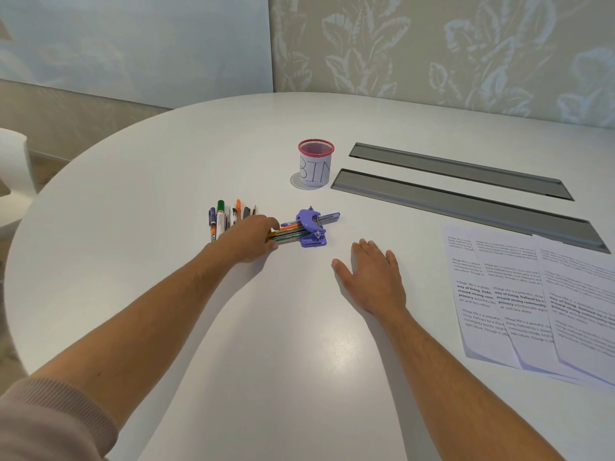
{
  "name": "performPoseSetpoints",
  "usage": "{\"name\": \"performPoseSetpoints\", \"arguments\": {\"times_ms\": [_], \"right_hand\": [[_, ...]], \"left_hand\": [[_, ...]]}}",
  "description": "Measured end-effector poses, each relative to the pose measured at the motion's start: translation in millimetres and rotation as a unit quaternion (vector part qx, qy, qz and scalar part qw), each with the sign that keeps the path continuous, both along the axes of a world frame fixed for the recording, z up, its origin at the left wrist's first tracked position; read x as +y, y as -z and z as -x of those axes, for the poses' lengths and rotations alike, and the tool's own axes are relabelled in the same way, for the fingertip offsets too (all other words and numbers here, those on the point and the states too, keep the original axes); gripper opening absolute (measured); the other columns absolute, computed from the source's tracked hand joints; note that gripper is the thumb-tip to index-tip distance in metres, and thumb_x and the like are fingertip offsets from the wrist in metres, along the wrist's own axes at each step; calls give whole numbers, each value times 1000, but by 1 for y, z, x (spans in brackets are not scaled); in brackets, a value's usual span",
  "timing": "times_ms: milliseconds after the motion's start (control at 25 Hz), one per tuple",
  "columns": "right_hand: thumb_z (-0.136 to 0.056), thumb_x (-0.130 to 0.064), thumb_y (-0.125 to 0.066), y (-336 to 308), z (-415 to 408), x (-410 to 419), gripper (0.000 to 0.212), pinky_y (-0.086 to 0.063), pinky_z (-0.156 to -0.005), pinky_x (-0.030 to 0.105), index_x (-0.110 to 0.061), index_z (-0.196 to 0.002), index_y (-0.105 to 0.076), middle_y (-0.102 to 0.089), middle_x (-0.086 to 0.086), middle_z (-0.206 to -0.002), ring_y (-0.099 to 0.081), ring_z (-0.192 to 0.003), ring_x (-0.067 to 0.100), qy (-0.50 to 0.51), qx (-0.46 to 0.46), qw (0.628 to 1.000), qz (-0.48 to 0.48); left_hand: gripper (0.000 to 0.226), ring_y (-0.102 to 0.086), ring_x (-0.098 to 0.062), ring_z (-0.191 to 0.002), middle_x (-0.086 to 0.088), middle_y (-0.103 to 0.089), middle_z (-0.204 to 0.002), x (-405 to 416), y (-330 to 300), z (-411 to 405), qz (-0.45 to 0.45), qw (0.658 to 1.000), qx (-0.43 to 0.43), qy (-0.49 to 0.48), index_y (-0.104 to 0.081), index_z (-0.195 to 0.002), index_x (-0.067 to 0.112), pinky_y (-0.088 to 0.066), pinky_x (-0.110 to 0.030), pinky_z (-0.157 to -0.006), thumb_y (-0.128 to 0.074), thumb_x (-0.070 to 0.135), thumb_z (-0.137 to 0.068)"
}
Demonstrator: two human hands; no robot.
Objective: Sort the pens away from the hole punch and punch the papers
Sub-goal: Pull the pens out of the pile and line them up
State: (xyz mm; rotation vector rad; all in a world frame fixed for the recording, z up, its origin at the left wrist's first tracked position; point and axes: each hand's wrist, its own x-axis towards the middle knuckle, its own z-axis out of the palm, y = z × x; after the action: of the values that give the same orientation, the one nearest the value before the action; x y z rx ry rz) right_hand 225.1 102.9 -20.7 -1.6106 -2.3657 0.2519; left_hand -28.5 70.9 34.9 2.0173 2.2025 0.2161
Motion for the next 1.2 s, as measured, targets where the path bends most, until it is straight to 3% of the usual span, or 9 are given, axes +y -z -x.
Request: {"name": "performPoseSetpoints", "arguments": {"times_ms": [160,280,680,920,1000,1040,1120,1200], "right_hand": [[-96,-61,-30,1,-1,0,72,-4,-123,41,-15,-151,-35,-29,1,-162,-17,-151,14,1,3,1000,1],[-96,-61,-30,0,0,-1,72,-3,-123,41,-15,-151,-34,-28,1,-162,-17,-151,14,1,1,1000,3],[-97,-59,-32,-3,-1,-3,71,-3,-123,41,-14,-152,-34,-28,1,-162,-17,-151,15,1,5,1000,4],[-97,-60,-31,-2,-1,-2,72,-4,-123,42,-14,-152,-33,-28,1,-162,-17,-151,15,0,1,1000,4],[-97,-60,-30,-2,0,-1,72,-4,-123,42,-14,-152,-33,-28,1,-162,-17,-151,15,0,-1,1000,3],[-97,-60,-30,-2,0,-1,72,-4,-123,42,-14,-152,-33,-28,1,-162,-17,-151,14,0,-2,1000,4],[-97,-60,-30,-1,0,0,71,-4,-123,42,-14,-152,-34,-28,1,-162,-16,-151,14,1,-5,1000,5],[-97,-60,-30,-1,0,0,72,-5,-123,42,-14,-151,-34,-28,1,-162,-17,-151,14,1,-6,1000,3]], "left_hand": [[26,-53,-18,-81,-3,-63,-96,-2,-4,0,23,1000,-2,-9,-61,-113,12,-38,-24,-64,-58,29,-94],[21,-49,-13,-69,-4,-60,-95,-7,-9,-1,36,999,-7,-21,-59,-109,12,-32,-21,-53,-58,27,-94],[17,-54,-24,-80,-8,-63,-92,-15,-6,1,12,999,27,-41,-64,-100,10,-40,-30,-65,-58,24,-91],[18,-56,-28,-81,-5,-55,-75,-27,-10,13,0,995,-54,-82,-66,-93,9,-45,-32,-71,-50,18,-92],[21,-58,-28,-66,-8,-55,-66,-31,-10,21,-10,988,-105,-112,-64,-89,4,-51,-35,-77,-49,18,-93],[22,-57,-27,-57,-12,-57,-63,-33,-11,25,-22,984,-126,-124,-64,-89,2,-53,-32,-73,-49,18,-94],[22,-54,-21,-52,-12,-59,-64,-36,-12,32,-63,975,-151,-151,-67,-90,4,-48,-23,-50,-51,19,-94],[21,-50,-17,-52,-6,-56,-63,-39,-12,39,-123,957,-173,-197,-69,-84,8,-38,-25,-45,-53,18,-92]]}}
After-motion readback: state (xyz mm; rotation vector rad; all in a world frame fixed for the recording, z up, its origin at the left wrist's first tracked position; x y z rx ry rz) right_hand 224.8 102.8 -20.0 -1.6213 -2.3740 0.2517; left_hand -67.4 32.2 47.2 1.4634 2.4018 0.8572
